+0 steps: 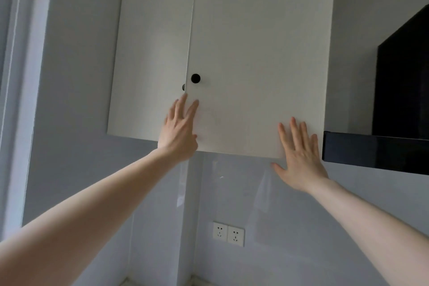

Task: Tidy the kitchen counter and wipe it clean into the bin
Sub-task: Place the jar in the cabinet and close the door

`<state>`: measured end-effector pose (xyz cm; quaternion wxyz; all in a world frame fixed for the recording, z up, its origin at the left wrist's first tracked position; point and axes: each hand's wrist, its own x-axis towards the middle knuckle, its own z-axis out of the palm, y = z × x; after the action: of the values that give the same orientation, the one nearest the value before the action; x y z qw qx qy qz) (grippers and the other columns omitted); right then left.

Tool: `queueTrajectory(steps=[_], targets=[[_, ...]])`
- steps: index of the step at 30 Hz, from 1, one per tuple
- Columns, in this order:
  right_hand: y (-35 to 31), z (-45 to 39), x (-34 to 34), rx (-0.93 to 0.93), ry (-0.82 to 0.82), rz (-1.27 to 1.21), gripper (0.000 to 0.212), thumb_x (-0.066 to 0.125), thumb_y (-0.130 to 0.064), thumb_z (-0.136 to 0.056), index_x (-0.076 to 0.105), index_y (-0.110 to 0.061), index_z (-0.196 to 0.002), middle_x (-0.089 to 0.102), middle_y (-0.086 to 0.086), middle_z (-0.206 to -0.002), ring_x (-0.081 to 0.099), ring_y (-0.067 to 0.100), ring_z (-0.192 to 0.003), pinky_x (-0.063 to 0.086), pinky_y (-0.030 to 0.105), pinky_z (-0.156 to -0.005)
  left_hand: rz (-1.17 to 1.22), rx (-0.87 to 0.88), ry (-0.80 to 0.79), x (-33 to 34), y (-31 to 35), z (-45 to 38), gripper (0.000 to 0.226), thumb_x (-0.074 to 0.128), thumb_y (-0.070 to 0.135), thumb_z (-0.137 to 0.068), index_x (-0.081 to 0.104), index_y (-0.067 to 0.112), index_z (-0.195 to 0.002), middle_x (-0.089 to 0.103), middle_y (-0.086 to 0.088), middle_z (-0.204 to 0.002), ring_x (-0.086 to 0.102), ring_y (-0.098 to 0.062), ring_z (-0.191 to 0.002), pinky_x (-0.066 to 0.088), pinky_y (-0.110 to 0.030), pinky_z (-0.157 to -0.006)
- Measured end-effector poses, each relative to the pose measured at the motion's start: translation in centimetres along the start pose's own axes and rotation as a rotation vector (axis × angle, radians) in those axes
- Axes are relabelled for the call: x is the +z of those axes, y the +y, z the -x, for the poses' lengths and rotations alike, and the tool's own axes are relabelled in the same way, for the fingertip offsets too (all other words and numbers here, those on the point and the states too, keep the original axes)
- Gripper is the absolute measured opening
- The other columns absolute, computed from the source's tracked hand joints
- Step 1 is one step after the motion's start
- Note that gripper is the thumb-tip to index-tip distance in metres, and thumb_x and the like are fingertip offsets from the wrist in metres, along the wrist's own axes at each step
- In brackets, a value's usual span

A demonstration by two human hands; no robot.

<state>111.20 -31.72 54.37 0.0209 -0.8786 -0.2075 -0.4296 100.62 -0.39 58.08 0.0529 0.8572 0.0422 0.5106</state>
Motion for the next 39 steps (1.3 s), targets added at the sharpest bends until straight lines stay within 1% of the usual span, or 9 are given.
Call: queueTrajectory(steps=[2, 4, 9, 14, 21, 24, 28, 34, 39], targets=[[-0.1, -0.1, 0.5, 0.014, 0.011, 0.027, 0.107, 0.054, -0.057, -0.093, -0.024, -0.022, -0.157, -0.041, 0.007, -0.159, -0.032, 0.033, -0.149, -0.008, 0.058, -0.122, -0.088, 0.122, -0.055, 1.4, 0.9, -0.4, 0.095, 0.066, 0.016, -0.090, 0.006, 0.027, -0.163, -0.017, 0.000, -0.169, -0.010, -0.027, -0.157, 0.006, -0.042, -0.128], [-0.3, -0.4, 0.7, 0.029, 0.010, 0.043, 0.108, 0.053, -0.059, -0.092, -0.026, -0.021, -0.156, -0.041, 0.008, -0.158, -0.034, 0.034, -0.148, -0.008, 0.060, -0.122, -0.102, 0.143, -0.127, 2.8, 1.5, -0.7, 0.096, 0.063, 0.020, -0.092, -0.002, 0.024, -0.163, -0.022, -0.002, -0.168, -0.015, -0.027, -0.156, -0.001, -0.041, -0.128], [-0.7, -0.6, 1.4, 0.044, 0.019, 0.072, 0.109, 0.055, -0.061, -0.090, -0.021, -0.019, -0.157, -0.038, 0.012, -0.160, -0.034, 0.037, -0.147, -0.008, 0.064, -0.120, -0.090, 0.097, -0.280, 5.6, 2.5, 0.2, 0.102, 0.052, 0.012, -0.086, -0.018, 0.019, -0.160, -0.033, -0.004, -0.164, -0.023, -0.031, -0.154, -0.001, -0.046, -0.128], [-0.4, -1.0, 2.0, 0.052, 0.010, 0.087, 0.107, 0.053, -0.060, -0.091, -0.020, -0.020, -0.158, -0.039, 0.012, -0.159, -0.037, 0.036, -0.146, -0.009, 0.064, -0.120, -0.070, 0.088, -0.349, 8.1, 3.1, 0.7, 0.112, 0.058, 0.015, -0.082, -0.023, 0.022, -0.158, -0.036, -0.003, -0.163, -0.024, -0.032, -0.153, -0.001, -0.052, -0.127], [-0.1, -1.1, 3.0, 0.035, 0.054, 0.099, 0.105, 0.055, -0.060, -0.088, -0.011, -0.020, -0.161, -0.031, 0.013, -0.163, -0.033, 0.037, -0.148, -0.009, 0.065, -0.119, -0.027, 0.085, -0.389, 9.7, 3.5, 1.2, 0.115, 0.061, 0.017, -0.081, -0.024, 0.025, -0.158, -0.037, 0.000, -0.162, -0.024, -0.031, -0.153, 0.000, -0.053, -0.127], [0.2, -1.1, 3.5, 0.021, 0.072, 0.123, 0.102, 0.053, -0.060, -0.089, -0.007, -0.021, -0.161, -0.029, 0.014, -0.164, -0.031, 0.038, -0.148, -0.009, 0.065, -0.119, -0.030, 0.086, -0.405, 10.5, 3.7, 1.6, 0.112, 0.057, 0.015, -0.083, -0.026, 0.025, -0.157, -0.038, 0.000, -0.162, -0.026, -0.030, -0.153, 0.000, -0.053, -0.127], [0.6, -1.3, 4.4, -0.009, 0.143, 0.148, 0.101, 0.055, -0.059, -0.087, -0.001, -0.020, -0.162, -0.022, 0.016, -0.166, -0.024, 0.040, -0.151, -0.004, 0.066, -0.120, -0.024, 0.072, -0.375, 11.3, 3.7, 1.9, 0.109, 0.049, 0.008, -0.082, -0.028, 0.025, -0.157, -0.040, 0.000, -0.161, -0.028, -0.030, -0.152, -0.001, -0.052, -0.127], [0.8, -1.4, 5.4, -0.022, 0.222, 0.151, 0.105, 0.059, -0.061, -0.083, 0.004, -0.019, -0.162, -0.015, 0.018, -0.167, -0.018, 0.042, -0.152, -0.002, 0.068, -0.119, -0.068, 0.047, -0.333, 12.4, 3.6, 2.2, 0.119, 0.051, 0.002, -0.074, -0.034, 0.029, -0.153, -0.043, 0.003, -0.159, -0.031, -0.027, -0.151, -0.001, -0.051, -0.127], [0.6, -1.0, 5.0, -0.025, 0.187, 0.125, 0.109, 0.059, -0.059, -0.079, 0.001, -0.019, -0.162, -0.017, 0.019, -0.166, -0.020, 0.043, -0.151, -0.003, 0.068, -0.119, -0.073, -0.021, -0.446, 11.4, 4.7, 3.2, 0.119, 0.054, 0.002, -0.075, -0.030, 0.028, -0.155, -0.040, 0.005, -0.161, -0.027, -0.025, -0.153, 0.001, -0.056, -0.126]])
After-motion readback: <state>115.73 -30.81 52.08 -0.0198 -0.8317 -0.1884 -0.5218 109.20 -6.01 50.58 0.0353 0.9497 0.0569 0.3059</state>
